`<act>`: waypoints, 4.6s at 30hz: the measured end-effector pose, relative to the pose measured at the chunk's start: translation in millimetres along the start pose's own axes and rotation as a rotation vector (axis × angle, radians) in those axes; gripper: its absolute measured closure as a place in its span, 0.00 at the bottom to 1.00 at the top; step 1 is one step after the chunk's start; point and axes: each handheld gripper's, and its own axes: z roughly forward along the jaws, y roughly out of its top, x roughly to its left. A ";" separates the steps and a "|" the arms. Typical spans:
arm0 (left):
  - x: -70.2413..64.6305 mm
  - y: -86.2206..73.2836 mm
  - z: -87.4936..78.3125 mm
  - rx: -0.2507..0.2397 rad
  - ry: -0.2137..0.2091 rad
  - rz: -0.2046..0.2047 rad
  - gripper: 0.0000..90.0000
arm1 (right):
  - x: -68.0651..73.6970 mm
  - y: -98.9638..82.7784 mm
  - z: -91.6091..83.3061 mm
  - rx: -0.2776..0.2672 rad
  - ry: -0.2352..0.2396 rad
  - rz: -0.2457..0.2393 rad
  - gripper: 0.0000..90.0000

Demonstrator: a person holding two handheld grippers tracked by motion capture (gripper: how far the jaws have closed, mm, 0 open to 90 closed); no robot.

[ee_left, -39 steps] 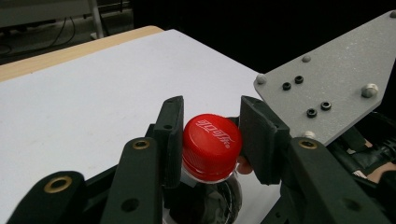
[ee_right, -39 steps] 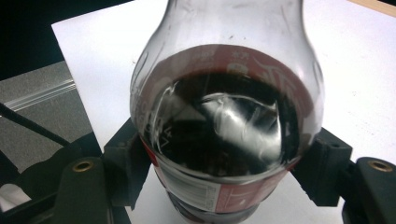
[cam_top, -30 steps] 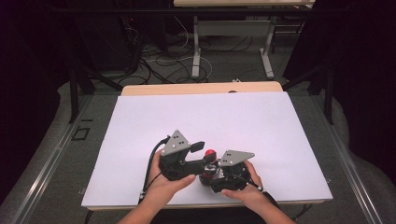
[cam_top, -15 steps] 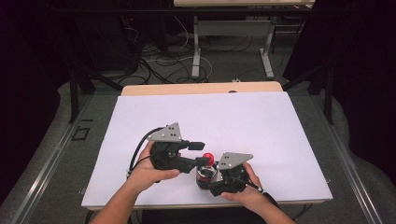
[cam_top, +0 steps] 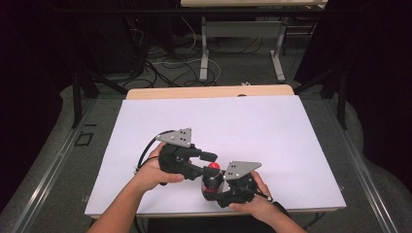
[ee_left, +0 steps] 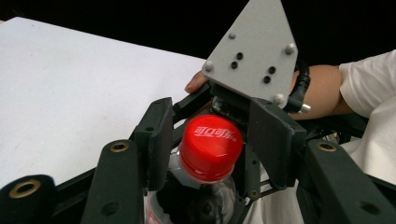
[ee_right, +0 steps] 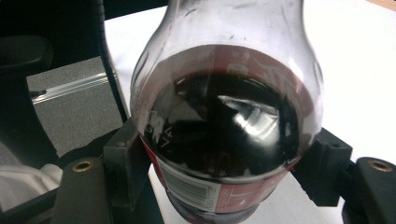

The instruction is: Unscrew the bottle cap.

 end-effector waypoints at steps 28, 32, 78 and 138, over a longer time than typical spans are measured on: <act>-52.9 -3.2 40.2 -0.126 0.583 -0.141 0.67 | -9.6 -3.8 -1.1 0.017 -0.153 0.073 0.32; -46.8 -0.5 27.4 -0.113 0.528 -0.139 0.59 | -9.7 -2.8 -2.6 0.005 -0.134 0.071 0.32; -35.0 4.3 22.1 -0.021 0.374 -0.060 0.68 | -5.5 -1.7 -1.3 0.011 -0.101 0.050 0.32; -33.4 4.2 14.7 -0.016 0.302 -0.012 0.69 | -1.1 -0.7 -0.2 0.004 -0.076 0.025 0.32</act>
